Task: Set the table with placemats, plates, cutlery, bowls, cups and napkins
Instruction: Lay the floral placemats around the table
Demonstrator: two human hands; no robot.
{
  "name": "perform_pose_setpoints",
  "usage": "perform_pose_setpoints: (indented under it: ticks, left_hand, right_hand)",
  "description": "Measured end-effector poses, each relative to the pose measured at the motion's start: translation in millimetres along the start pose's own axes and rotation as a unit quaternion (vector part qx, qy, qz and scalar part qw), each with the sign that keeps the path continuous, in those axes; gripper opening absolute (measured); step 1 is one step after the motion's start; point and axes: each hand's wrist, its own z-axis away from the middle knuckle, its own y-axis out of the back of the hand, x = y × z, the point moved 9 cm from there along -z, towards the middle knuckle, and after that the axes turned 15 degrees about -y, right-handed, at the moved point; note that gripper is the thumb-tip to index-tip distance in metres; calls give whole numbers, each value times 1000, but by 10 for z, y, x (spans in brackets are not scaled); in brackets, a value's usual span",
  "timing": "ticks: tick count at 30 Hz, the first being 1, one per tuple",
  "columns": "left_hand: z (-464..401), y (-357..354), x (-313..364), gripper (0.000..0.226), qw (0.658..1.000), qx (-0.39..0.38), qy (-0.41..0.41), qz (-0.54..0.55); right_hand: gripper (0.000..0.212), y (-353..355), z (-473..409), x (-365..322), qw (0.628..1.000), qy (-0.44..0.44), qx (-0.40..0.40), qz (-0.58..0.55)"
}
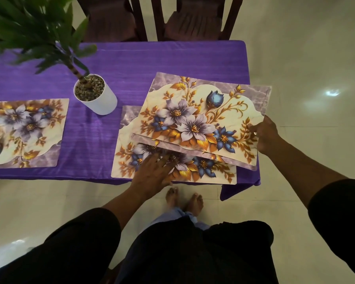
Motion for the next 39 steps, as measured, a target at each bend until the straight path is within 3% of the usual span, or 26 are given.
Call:
perform_pose_setpoints:
  ticks: [11, 15, 18, 21, 23, 25, 26, 28, 34, 39]
  left_hand:
    - [17, 25, -58, 85, 998, 56, -1, 33]
    - [183, 338, -128, 61, 965, 256, 23, 54]
    - [289, 648, -635, 45, 902, 358, 215, 112]
    - [248, 753, -1249, 50, 798, 365, 398, 269]
    - [135, 627, -1560, 52, 715, 311, 452, 434]
    - [-1, 483, -1685, 50, 625, 257, 443, 589]
    - [-42, 464, -1706, 46, 604, 239, 429, 627]
    - [-100, 500, -1728, 36, 607, 228, 396, 650]
    - [-325, 640, -1587, 30, 680, 273, 368, 572]
    - [-755, 611, -974, 33, 618, 359, 418, 560]
  right_hand:
    - [37, -103, 70, 17, 1000, -5, -13, -3]
    - [34, -7, 96, 45, 999, -14, -5, -29]
    - [32, 66, 154, -57, 999, -10, -4, -30]
    - [35, 181, 219, -206, 1000, 0, -15, -26]
    - [36, 216, 239, -260, 999, 7, -35, -13]
    - [41, 194, 247, -305, 998, 10, -54, -3]
    - [43, 165, 243, -325, 998, 11, -64, 2]
    - [43, 98, 229, -413, 997, 15, -78, 8]
    - [40, 194, -57, -643, 996, 40, -73, 38]
    - [42, 799, -653, -1123, 998, 48, -34, 33]
